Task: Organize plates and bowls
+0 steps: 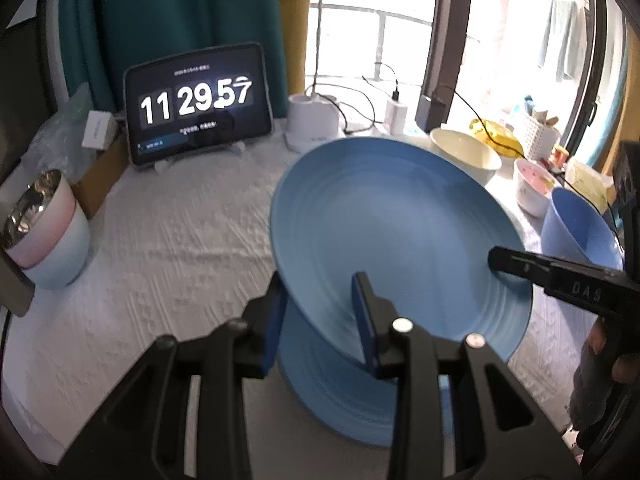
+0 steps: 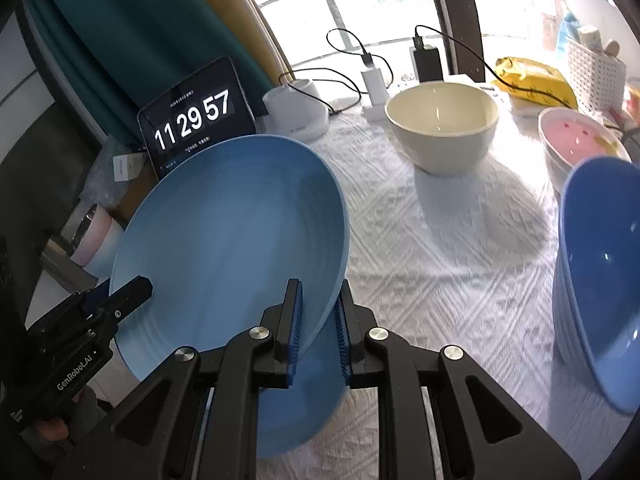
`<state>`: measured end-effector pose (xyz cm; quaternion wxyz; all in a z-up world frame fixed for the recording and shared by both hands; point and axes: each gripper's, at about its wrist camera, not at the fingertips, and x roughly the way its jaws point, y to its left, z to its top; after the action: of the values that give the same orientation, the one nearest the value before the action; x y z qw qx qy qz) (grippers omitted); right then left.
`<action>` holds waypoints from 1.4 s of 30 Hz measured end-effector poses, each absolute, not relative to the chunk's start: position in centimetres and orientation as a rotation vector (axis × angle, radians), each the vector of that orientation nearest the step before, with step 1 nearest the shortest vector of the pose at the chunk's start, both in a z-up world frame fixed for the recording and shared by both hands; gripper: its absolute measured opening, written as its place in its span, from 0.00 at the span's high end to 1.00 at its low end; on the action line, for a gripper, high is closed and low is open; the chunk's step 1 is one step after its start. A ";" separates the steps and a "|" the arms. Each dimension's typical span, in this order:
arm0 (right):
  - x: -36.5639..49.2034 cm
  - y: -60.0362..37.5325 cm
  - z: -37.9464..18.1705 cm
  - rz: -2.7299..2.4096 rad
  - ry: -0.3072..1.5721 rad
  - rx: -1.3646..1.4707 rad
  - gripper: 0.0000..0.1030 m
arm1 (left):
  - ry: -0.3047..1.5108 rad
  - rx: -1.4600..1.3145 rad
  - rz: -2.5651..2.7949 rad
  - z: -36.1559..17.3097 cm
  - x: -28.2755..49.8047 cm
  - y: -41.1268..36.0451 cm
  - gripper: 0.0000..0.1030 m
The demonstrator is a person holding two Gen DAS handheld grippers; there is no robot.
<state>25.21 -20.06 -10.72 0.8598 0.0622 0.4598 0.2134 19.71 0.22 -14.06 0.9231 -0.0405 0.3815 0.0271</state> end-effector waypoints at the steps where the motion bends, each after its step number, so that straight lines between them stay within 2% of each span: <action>1: 25.0 -20.1 -10.9 0.444 0.971 0.131 0.83 | 0.787 -0.080 0.053 -14.3 19.6 0.2 0.67; 32: 22.4 -19.4 -13.0 0.433 1.056 0.096 0.82 | 0.917 -0.048 0.053 -18.3 17.4 0.7 0.66; 42: 22.1 -19.4 -12.8 0.427 1.067 0.098 0.82 | 0.910 -0.034 0.046 -17.6 16.9 0.7 0.65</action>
<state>22.14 -19.41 -12.81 0.8383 0.0462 0.5043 0.2020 16.88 0.68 -17.64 0.8978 -0.0163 0.4396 0.0220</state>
